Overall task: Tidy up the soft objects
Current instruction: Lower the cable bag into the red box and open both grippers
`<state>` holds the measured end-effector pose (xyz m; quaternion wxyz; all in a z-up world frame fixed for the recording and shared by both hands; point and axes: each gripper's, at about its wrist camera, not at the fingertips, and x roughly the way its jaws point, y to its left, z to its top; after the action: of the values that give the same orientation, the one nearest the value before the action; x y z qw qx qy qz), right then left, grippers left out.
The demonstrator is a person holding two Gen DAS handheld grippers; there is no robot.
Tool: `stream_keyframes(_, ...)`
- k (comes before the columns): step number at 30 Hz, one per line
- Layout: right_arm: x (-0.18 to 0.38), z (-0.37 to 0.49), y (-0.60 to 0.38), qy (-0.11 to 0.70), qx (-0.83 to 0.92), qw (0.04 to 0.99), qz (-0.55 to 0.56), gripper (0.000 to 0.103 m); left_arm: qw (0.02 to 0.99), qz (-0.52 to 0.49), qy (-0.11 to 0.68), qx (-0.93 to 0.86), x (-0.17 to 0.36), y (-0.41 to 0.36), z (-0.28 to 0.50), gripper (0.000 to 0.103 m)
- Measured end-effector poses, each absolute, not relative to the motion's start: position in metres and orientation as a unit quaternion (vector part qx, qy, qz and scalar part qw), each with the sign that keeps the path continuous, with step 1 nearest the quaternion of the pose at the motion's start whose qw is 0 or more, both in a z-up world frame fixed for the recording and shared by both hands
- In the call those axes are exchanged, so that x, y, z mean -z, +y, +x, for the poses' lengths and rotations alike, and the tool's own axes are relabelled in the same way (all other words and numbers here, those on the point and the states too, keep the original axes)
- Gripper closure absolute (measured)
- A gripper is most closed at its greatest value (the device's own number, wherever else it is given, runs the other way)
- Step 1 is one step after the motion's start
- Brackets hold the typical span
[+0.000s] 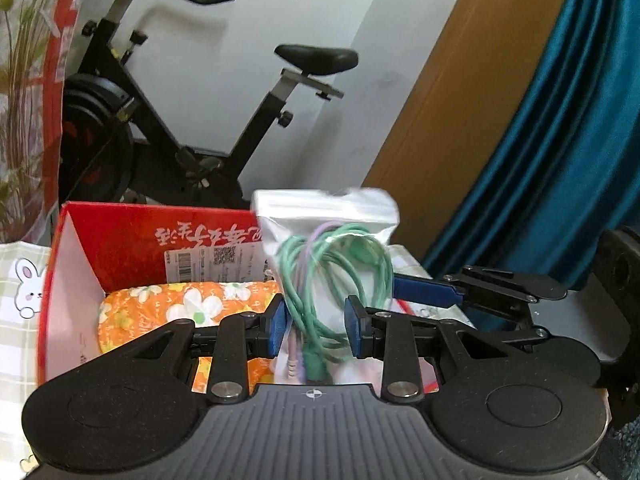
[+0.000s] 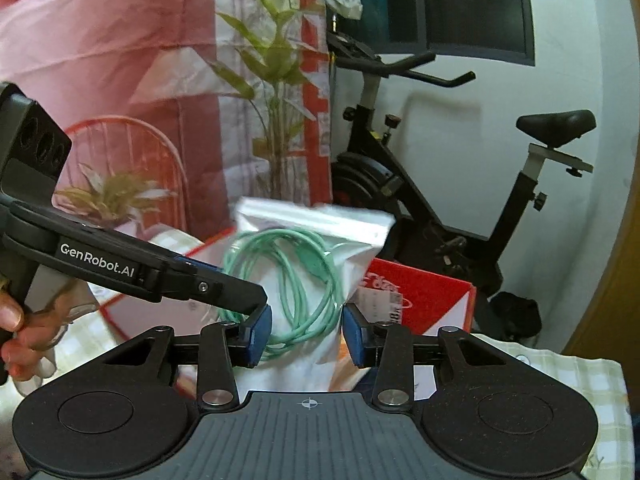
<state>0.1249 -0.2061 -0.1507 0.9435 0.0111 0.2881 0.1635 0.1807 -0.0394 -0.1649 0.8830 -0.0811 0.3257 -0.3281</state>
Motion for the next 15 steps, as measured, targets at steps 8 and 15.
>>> stream_keyframes(8,0.18,0.151,-0.206,0.333,-0.15,0.931,0.002,0.07,0.867,-0.089,0.378,0.312,0.191,-0.05,0.205,0.071)
stream_keyframes(15,0.203,0.156,-0.203,0.391,-0.135,0.91,0.024,0.071,0.851,-0.078,0.423,0.301,0.209,-0.056,0.208,0.071)
